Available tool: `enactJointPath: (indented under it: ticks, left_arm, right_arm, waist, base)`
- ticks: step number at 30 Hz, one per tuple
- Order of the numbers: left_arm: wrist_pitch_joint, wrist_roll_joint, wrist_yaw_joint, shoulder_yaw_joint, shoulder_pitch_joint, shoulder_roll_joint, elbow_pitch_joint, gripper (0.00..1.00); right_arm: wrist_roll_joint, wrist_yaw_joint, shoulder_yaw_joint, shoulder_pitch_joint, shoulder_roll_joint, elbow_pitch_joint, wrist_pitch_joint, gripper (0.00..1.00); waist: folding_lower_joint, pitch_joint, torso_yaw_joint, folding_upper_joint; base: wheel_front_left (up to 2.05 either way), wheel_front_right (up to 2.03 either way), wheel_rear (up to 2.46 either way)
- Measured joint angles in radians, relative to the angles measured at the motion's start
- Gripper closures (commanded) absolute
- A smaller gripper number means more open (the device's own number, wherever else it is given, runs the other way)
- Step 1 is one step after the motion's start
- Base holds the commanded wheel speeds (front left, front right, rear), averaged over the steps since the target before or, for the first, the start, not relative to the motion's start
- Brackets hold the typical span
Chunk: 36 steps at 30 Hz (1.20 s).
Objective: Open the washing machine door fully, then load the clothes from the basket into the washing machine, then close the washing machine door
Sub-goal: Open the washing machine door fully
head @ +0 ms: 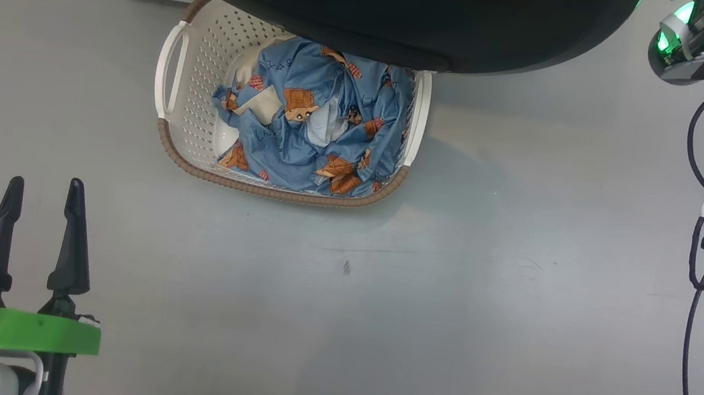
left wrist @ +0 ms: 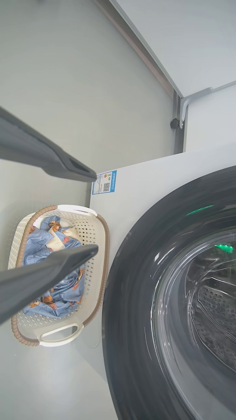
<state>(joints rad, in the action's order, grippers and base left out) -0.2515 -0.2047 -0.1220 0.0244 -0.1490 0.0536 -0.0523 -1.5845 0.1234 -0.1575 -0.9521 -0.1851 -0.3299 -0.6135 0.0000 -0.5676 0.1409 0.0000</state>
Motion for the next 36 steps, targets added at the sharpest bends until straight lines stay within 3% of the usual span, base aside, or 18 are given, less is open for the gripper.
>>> enactJointPath:
  ticks: [20, 36]
  left_arm:
    - [0.0, -0.005, 0.0, -0.018, -0.001, -0.01, -0.029, 0.0]
    - [0.0, -0.016, 0.0, -0.03, 0.001, -0.017, -0.058, 0.0]
  right_arm:
    - [0.001, 0.0, -0.108, 0.148, 0.053, 0.006, -0.062, 1.0]
    - [0.001, 0.0, -0.177, 0.26, 0.077, 0.005, -0.096, 1.0]
  waist:
    - [0.0, 0.098, -0.038, 0.0]
    - [0.0, 0.192, -0.013, 0.0]
  base:
    - [0.0, 0.0, 0.0]
    - [0.0, 0.0, 0.0]
